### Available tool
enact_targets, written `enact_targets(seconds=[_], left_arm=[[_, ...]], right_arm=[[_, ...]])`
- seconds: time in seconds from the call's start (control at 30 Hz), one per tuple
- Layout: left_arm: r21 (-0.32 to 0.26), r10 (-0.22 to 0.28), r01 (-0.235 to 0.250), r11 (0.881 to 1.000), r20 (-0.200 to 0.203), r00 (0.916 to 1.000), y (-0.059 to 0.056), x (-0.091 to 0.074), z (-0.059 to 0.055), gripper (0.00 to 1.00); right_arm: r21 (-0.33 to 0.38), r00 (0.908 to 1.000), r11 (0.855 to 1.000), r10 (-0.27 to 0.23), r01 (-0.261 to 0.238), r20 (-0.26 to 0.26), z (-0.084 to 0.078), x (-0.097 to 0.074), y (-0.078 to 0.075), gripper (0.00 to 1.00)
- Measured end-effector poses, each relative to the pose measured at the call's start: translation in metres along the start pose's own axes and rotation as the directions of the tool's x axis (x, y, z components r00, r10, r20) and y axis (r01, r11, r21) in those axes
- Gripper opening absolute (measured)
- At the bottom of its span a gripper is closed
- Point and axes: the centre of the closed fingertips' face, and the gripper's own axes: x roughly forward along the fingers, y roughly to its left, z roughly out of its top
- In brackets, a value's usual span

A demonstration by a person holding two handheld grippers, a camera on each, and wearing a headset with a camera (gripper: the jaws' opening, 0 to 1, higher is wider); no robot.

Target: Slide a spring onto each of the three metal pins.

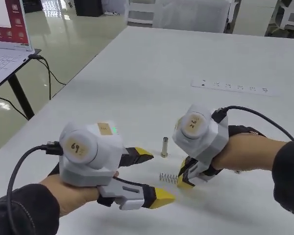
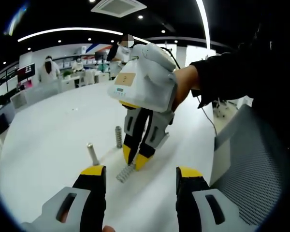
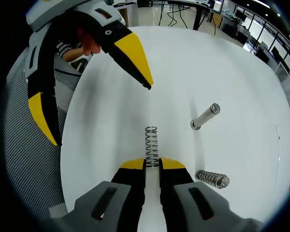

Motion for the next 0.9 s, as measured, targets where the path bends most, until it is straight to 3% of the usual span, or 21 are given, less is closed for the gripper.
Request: enact_targets(seconds=[0.4, 0.9], left_arm=[[0.007, -0.013, 0.013, 1.000, -0.007, 0.9999, -0.003, 0.002, -0.001, 0.53], [0.021, -0.016, 0.016, 1.000, -0.001, 0.9999, -0.006, 0.002, 0.001, 0.49]], right_arm=[[-0.006, 0.9998, 1.000, -0.015, 0.015, 0.016, -0.005, -0.019, 0.009, 0.07], [-0.058, 0.9982, 0.998, -0.017, 0.021, 0.058, 0.014, -0.046, 0.026, 0.07]])
